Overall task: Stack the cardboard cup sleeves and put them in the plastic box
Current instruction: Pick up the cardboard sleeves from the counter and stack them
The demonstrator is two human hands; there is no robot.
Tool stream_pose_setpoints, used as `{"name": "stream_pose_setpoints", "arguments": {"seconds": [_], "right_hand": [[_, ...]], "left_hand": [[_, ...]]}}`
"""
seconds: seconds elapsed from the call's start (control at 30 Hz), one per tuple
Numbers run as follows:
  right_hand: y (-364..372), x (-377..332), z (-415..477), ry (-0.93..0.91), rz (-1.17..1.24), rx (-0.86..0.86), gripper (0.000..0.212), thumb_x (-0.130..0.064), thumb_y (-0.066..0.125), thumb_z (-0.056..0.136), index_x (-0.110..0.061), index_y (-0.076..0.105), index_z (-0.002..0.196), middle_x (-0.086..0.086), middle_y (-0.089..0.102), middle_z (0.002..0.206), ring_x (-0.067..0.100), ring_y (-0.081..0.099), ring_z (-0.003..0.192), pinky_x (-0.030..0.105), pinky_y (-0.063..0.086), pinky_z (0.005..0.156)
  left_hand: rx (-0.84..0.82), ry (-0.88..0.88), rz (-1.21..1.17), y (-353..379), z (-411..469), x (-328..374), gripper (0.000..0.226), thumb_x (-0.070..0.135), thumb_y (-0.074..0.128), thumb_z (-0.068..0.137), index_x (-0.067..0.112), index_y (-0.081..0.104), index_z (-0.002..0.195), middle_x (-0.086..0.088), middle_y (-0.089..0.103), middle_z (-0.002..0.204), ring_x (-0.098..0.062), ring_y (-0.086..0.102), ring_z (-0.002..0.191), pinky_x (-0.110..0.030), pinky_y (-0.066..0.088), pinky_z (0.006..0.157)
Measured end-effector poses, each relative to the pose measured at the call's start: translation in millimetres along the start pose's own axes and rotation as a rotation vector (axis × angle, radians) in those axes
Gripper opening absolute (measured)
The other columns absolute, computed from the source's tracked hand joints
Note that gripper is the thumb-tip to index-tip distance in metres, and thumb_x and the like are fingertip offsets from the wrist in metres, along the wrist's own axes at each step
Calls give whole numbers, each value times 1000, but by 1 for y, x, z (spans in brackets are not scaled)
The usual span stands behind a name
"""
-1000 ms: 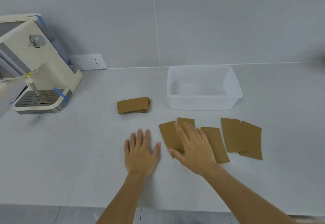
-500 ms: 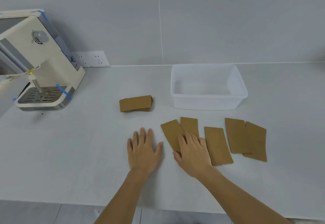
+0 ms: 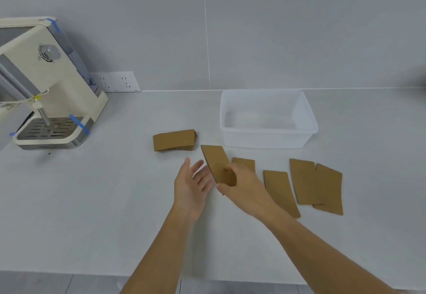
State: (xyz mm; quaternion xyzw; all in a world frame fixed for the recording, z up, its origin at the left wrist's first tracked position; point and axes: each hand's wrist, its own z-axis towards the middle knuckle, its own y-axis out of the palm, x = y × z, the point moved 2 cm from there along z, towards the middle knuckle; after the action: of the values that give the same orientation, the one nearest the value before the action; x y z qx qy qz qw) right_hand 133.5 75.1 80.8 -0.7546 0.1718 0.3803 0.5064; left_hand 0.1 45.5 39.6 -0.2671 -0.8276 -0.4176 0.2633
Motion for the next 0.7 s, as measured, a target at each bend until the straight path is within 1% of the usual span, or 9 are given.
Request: {"name": "stream_pose_setpoints", "arguments": {"seconds": [0.07, 0.1, 0.2, 0.23, 0.37, 0.47, 0.6, 0.67, 0.7], "right_hand": [[8, -3, -6, -47, 6, 23, 55, -36, 58, 79, -20, 42, 129, 0, 51, 126, 16, 47, 112, 29, 41, 90], [13, -5, -9, -71, 10, 19, 54, -36, 58, 80, -20, 42, 129, -1, 50, 127, 15, 46, 113, 30, 41, 92], [27, -7, -17, -140, -23, 2, 49, -35, 56, 81, -19, 43, 126, -1, 46, 129, 17, 43, 115, 35, 41, 98], [31, -8, -19, -156, -39, 7, 47, -34, 56, 82, -18, 44, 125, -1, 45, 129, 18, 41, 116, 35, 39, 99], [42, -8, -23, -221, -76, 30, 43, -26, 55, 85, -13, 46, 124, 4, 44, 129, 20, 39, 118, 32, 35, 103], [45, -6, -24, -233, -117, 18, 42, -28, 54, 86, -12, 49, 124, 6, 46, 130, 21, 40, 119, 33, 32, 105], [40, -4, -20, -210, -140, -86, 41, -35, 54, 86, -14, 52, 120, 4, 51, 123, 20, 46, 111, 34, 40, 97], [34, -4, -17, -150, -106, -64, 30, -36, 53, 86, -14, 60, 105, 4, 60, 108, 18, 54, 97, 34, 48, 85], [30, -3, -15, -107, -88, -3, 25, -35, 51, 87, -13, 62, 95, 4, 64, 99, 18, 58, 89, 34, 51, 78]], "left_hand": [[-73, -82, -158, -1, -1, -3, 63, 59, 54, 79, 10, 56, 120, -12, 65, 115, -28, 60, 109, -40, 45, 95], [-112, -107, -189, -1, -2, -4, 68, 62, 55, 76, 11, 57, 120, -12, 65, 114, -29, 59, 109, -42, 43, 97], [-206, -141, -246, -3, -2, -7, 76, 68, 57, 68, 12, 62, 120, -11, 64, 123, -26, 58, 115, -43, 50, 91], [-217, -143, -267, -3, -2, -7, 77, 68, 58, 67, 13, 62, 121, -11, 63, 126, -25, 58, 117, -44, 50, 90], [-241, -151, -295, -3, -2, -11, 80, 66, 59, 69, 14, 53, 129, -13, 59, 131, -26, 56, 120, -46, 43, 97], [-235, -158, -303, -6, 0, -15, 76, 63, 58, 73, 12, 53, 129, -14, 60, 130, -27, 58, 118, -47, 43, 96], [-213, -174, -324, -10, 0, -17, 74, 60, 62, 71, 13, 55, 127, -14, 62, 127, -27, 60, 115, -47, 46, 94], [-180, -191, -366, -10, 1, -19, 73, 56, 65, 69, 12, 55, 126, -14, 65, 123, -28, 62, 111, -46, 51, 87], [-166, -193, -390, -11, 1, -20, 73, 54, 66, 68, 12, 55, 126, -14, 66, 121, -28, 63, 109, -45, 54, 82]]}}
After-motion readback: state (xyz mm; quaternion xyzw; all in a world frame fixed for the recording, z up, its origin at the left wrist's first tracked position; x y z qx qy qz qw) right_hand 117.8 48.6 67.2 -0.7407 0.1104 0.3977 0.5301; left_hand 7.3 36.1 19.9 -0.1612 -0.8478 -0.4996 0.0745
